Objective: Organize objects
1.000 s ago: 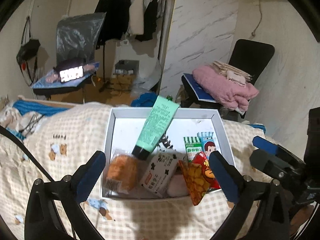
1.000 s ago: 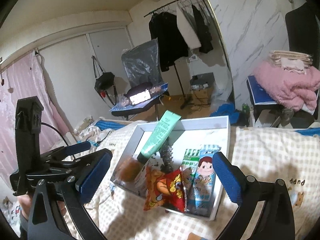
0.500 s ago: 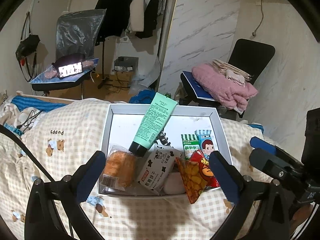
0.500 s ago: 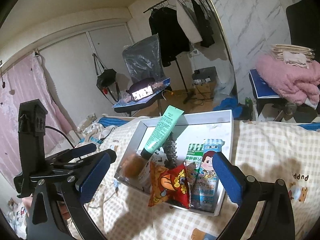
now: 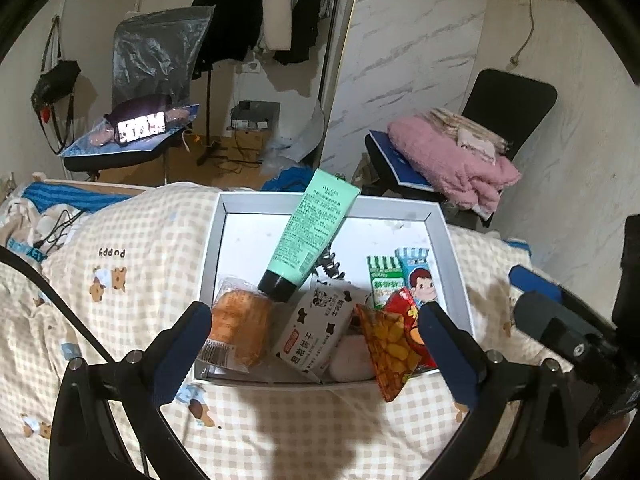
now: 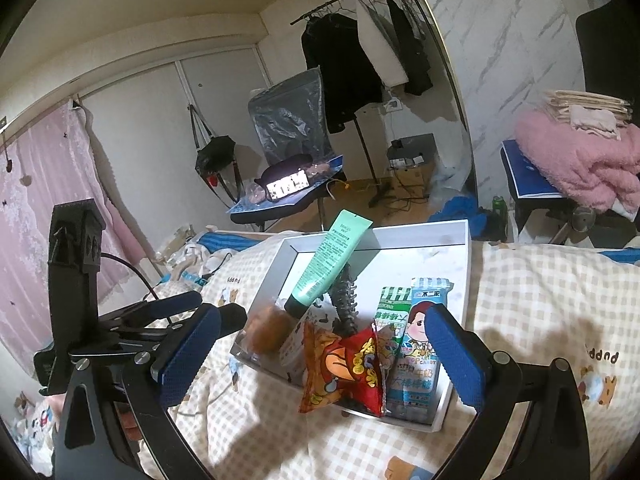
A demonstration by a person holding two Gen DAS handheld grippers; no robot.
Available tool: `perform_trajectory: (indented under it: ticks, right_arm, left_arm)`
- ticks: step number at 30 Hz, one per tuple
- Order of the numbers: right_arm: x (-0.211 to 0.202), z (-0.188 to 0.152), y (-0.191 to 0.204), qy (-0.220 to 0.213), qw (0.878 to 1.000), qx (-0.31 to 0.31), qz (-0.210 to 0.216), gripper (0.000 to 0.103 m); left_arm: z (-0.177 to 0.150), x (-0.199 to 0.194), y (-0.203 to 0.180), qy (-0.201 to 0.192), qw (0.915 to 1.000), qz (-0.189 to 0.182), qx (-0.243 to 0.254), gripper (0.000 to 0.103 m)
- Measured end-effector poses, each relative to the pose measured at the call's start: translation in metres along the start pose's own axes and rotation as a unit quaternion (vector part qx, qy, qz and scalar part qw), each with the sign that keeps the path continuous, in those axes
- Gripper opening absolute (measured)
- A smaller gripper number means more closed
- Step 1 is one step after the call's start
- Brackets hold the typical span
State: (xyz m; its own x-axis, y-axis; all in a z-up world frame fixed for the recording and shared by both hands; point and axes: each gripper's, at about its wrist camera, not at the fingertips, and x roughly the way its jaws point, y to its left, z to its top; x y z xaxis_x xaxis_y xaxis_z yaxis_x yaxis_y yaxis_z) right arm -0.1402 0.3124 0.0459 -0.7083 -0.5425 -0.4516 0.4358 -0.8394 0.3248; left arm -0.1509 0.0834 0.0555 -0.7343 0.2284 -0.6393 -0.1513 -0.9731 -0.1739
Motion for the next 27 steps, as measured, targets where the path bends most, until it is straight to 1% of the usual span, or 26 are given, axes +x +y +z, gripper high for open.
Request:
perform_trajectory:
  ticks: [3,9,21,27]
  right_arm:
    - [0.0004,0.0001,0.0002,0.0,1.0,0.0,0.0,0.102]
    - [-0.0001,-0.0001,0.0002,0.0,1.0,0.0,-0.001,0.102]
    - [0.0003,0.0,0.0003,0.001,1.0,0.001,-0.002,0.102]
    - [0.0002,-0.0001,-0.0004,0.0,1.0,0.0,-0.002,0.102]
  left_arm:
    - [-0.0007,0.0008,-0.0022,-0.001,0.9999,0.009,0.006,0.103]
    - [-0.0012,0.0022,-0.0017,0.003,1.0,-0.005,0.003,0.103]
    - [-0.0023,0.0031,-0.0031,0.006,1.0,-0.005,0.004,0.103]
    - [-0.0032,0.0048,0.0,0.005,1.0,0.006,0.001,0.103]
